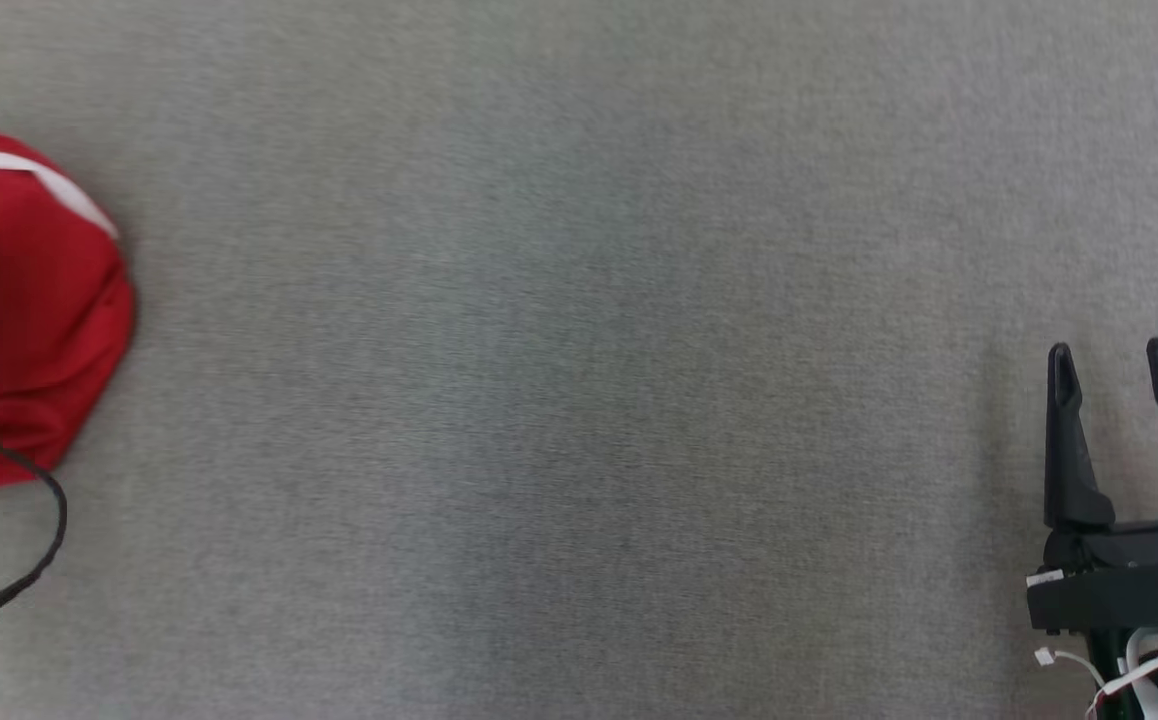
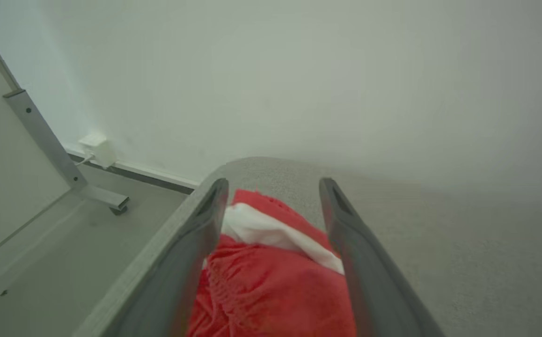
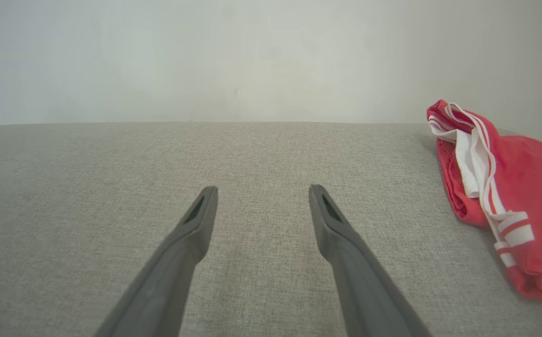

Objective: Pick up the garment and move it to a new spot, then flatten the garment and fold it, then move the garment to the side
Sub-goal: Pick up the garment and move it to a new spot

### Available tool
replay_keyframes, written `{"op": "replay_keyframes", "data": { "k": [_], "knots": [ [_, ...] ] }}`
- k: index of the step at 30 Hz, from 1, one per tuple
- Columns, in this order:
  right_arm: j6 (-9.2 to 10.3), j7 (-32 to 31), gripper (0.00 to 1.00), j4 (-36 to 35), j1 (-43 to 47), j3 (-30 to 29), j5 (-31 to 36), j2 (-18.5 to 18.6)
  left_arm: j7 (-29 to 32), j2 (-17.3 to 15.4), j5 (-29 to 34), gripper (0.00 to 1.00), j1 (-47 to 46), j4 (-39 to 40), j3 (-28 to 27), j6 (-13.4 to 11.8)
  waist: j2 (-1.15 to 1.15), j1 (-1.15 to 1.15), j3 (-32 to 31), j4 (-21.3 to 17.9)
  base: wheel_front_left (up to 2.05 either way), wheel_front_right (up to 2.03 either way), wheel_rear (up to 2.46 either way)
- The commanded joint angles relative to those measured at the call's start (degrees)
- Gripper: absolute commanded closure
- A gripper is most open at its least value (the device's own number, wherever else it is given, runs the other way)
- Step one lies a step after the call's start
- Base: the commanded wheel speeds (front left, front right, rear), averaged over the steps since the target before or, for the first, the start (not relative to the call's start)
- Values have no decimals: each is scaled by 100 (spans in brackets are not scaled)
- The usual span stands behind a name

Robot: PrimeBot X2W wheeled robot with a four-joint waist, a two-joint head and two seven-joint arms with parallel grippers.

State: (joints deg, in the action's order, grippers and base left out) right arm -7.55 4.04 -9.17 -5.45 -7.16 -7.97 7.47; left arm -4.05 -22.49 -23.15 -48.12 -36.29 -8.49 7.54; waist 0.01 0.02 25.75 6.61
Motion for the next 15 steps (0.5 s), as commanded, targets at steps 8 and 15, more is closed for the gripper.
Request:
{"op": "replay_keyframes", "data": {
  "k": [8,15],
  "knots": [
    [15,-16,0,-70,-144,-35,70,28,906,-134,-441,0,-267,-1004,405,-12,-1,-2,386,-284,0,0,0],
    [15,-47,0,-105,-193,-13,116,14,1244,-149,-707,100,-357,-1460,677,-12,-1,-2,393,-273,0,0,0]
  ]
}}
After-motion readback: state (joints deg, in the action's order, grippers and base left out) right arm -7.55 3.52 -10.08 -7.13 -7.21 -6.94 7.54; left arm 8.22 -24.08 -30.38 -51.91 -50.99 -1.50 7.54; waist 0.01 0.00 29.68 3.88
